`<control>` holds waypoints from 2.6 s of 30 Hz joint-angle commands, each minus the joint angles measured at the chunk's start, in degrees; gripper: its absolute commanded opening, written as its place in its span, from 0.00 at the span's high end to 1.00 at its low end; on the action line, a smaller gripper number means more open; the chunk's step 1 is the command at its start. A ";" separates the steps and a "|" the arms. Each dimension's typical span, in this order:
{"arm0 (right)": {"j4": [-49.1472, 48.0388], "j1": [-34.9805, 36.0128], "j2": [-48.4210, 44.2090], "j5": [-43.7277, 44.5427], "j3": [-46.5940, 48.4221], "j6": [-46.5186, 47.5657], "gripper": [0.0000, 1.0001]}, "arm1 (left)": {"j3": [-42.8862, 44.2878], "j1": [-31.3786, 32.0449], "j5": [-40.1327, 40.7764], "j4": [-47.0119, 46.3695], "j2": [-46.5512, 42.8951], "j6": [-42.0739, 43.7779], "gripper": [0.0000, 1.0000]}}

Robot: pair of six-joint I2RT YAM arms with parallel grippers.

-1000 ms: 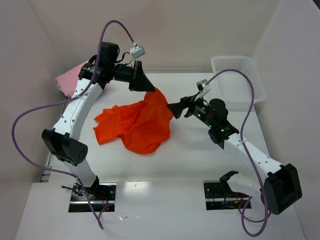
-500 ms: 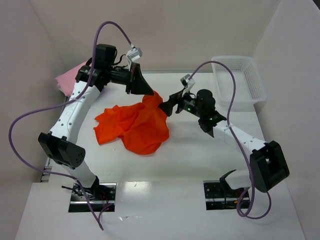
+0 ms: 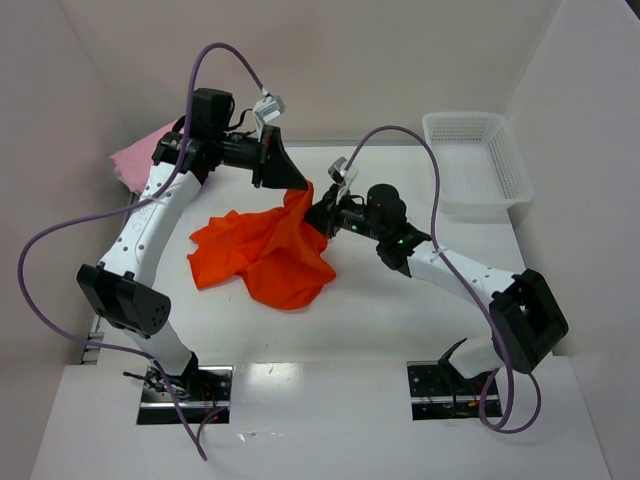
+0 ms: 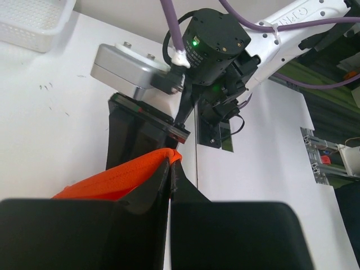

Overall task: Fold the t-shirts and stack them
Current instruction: Flatten out the tshirt

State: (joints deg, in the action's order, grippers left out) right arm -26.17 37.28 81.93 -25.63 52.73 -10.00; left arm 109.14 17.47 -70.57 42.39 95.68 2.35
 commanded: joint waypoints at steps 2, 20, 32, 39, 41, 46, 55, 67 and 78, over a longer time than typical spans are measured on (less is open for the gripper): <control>-4.76 -0.01 -1.07 7.85 1.76 -0.11 1.00 | 0.19 -0.25 -2.21 -3.37 -0.23 -0.33 1.00; 11.14 -11.00 -19.79 15.70 -2.28 1.12 1.00 | -7.80 -6.66 13.86 -13.65 0.82 -9.90 0.16; 19.58 -11.53 -24.00 23.69 -6.76 -1.16 1.00 | -13.60 -5.43 58.94 -6.09 11.27 -15.09 0.01; 20.72 -12.05 -25.15 26.68 -7.29 -2.83 1.00 | -16.86 -5.43 65.47 -7.15 15.59 -17.29 0.01; 20.72 -12.05 -25.15 26.68 -7.29 -2.83 1.00 | -16.86 -5.43 66.08 -6.53 16.29 -17.81 0.01; 20.72 -12.05 -25.15 26.68 -7.29 -3.89 1.00 | -19.75 -7.27 67.14 -8.90 16.82 -19.57 0.01; 20.72 -12.05 -24.63 26.68 -7.29 -3.89 1.00 | -25.56 -11.76 60.29 -13.65 16.29 -20.10 0.06; 20.72 -12.05 -24.10 26.68 -7.29 -4.41 1.00 | -26.09 -12.29 51.14 -16.82 20.24 -19.58 0.15; 20.72 -12.05 -24.10 26.68 -7.29 -4.41 0.99 | -28.54 -15.72 50.17 -19.80 19.81 -21.77 0.43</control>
State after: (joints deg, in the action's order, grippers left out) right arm -4.56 25.61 58.41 0.25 45.41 -14.09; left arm 81.97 3.05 -18.44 25.02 115.52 -18.17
